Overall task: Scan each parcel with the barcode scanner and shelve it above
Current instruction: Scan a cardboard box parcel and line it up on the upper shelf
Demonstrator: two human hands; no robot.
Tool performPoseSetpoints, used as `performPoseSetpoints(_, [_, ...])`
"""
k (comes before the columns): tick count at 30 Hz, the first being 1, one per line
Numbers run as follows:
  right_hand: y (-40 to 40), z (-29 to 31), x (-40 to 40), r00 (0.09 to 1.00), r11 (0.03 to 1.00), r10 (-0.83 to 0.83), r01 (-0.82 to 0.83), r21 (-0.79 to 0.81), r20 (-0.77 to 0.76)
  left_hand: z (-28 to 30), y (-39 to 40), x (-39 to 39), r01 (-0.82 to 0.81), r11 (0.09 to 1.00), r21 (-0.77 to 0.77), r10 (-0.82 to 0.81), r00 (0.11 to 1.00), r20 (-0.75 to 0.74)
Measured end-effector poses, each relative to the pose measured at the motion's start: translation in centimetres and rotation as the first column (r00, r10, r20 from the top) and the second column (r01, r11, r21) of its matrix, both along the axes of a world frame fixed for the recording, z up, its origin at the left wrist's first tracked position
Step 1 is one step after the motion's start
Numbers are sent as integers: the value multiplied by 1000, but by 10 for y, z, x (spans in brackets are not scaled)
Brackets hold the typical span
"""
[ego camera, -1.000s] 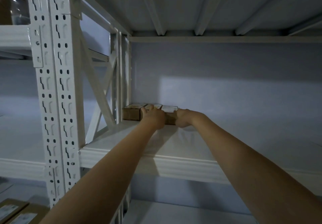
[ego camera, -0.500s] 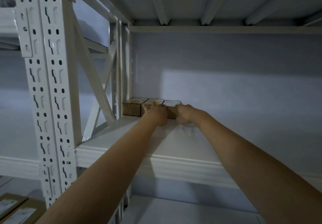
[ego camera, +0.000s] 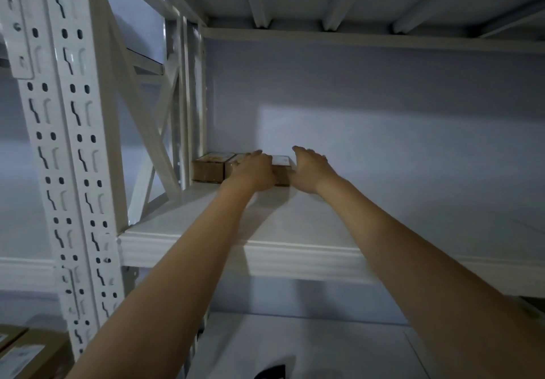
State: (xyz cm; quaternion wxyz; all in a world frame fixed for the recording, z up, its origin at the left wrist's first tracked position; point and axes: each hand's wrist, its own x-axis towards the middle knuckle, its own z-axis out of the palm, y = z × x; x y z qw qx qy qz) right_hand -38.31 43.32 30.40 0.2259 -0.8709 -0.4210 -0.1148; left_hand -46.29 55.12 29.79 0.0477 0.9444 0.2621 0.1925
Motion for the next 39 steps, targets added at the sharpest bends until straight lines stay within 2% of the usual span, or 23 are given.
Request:
performPoseSetpoints(5, [-59,-5,-13,999,999,-33,33,-3,-18,-1,-43,-9,150,987,-53,-141,981,135])
performPoseSetpoints(8, [-108,-16,-20,998,997,-41,43,57,-38,-7,-82,-15,274,956,-106,-244,941,234])
performPoseSetpoints(12, [-175,-32,-28,998,985,-50,57,162,-45,-18,-149,-18,386,918,-94,-336,880,335])
performPoseSetpoints(18, [-300,-55,-28,992,953,-107,123,278,-71,-38,-281,1,529,847,-57,-474,800,369])
performPoseSetpoints(24, [-436,-96,2,950,904,-211,280,322,-231,-83,-409,35,709,692,-135,-637,688,349])
performPoseSetpoints(29, [-513,-143,39,889,878,-303,400,262,-343,-134,-478,80,752,609,-252,-696,659,286])
performPoseSetpoints(31, [-535,-163,59,866,859,-345,447,249,-362,-156,-491,107,730,610,-309,-687,681,252])
performPoseSetpoints(35, [-569,-206,105,765,825,-446,552,117,-465,-205,-502,162,631,633,-448,-637,754,160])
performPoseSetpoints(39, [-581,-245,157,689,816,-488,578,1,-535,-257,-504,214,523,642,-561,-584,807,83])
